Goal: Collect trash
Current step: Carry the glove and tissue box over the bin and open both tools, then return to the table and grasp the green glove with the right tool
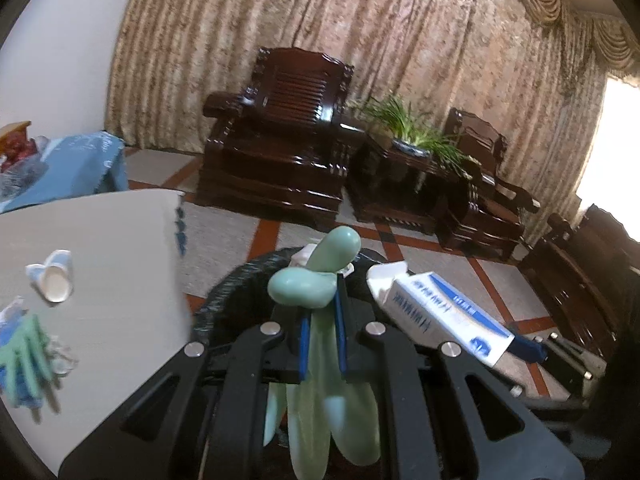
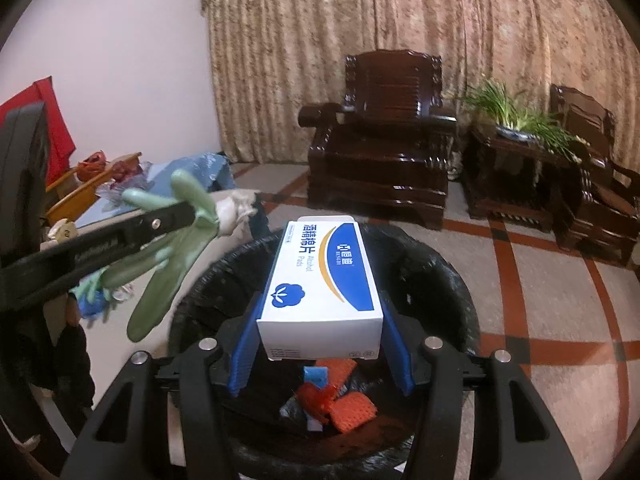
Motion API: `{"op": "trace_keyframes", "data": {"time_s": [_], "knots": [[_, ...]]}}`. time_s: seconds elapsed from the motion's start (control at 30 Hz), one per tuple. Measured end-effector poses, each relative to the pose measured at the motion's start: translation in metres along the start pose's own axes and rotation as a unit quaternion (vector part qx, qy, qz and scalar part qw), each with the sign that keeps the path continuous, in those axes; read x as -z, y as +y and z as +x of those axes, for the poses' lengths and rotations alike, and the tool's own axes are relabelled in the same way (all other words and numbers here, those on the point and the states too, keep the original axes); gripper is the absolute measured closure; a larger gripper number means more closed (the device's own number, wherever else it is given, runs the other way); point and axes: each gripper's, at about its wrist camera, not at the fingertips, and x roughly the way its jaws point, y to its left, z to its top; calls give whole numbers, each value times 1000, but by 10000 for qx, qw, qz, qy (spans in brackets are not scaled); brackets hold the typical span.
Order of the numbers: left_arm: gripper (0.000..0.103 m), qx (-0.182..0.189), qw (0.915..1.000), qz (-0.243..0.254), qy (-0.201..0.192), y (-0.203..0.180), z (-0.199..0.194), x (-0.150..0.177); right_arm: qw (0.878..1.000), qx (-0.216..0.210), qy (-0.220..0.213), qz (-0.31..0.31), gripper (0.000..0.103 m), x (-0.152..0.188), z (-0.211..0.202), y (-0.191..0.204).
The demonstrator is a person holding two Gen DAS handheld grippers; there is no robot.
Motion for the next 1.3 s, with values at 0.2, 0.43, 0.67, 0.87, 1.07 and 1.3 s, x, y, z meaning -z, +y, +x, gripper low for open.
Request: {"op": "trace_keyframes", "data": {"time_s": [0.2,0.43,0.67,0.87,1.07,1.3], "knots": [[48,130,9999,-28,106,-4,15,5,9995,262,155,44,27,13,7,-13],[25,-143,9998,158,19,8,-11,7,9987,399,22,307,6,17,-6,-15],[14,-687,9973,183,-186,38,-64,14,9995,55,-85,296,6,7,-9,13],[14,-1237,9920,-12,-266,84,-110,23,9994,-332,-78,35,6,1,1,59],[14,-1919,9806,-206,-352,135,-154,37,9975,-654,-55,-247,6,-5,15,103],[14,-2607,9630,-517,-451,197,-196,47,9920,-1080,-48,-648,6,-11,35,161]]}}
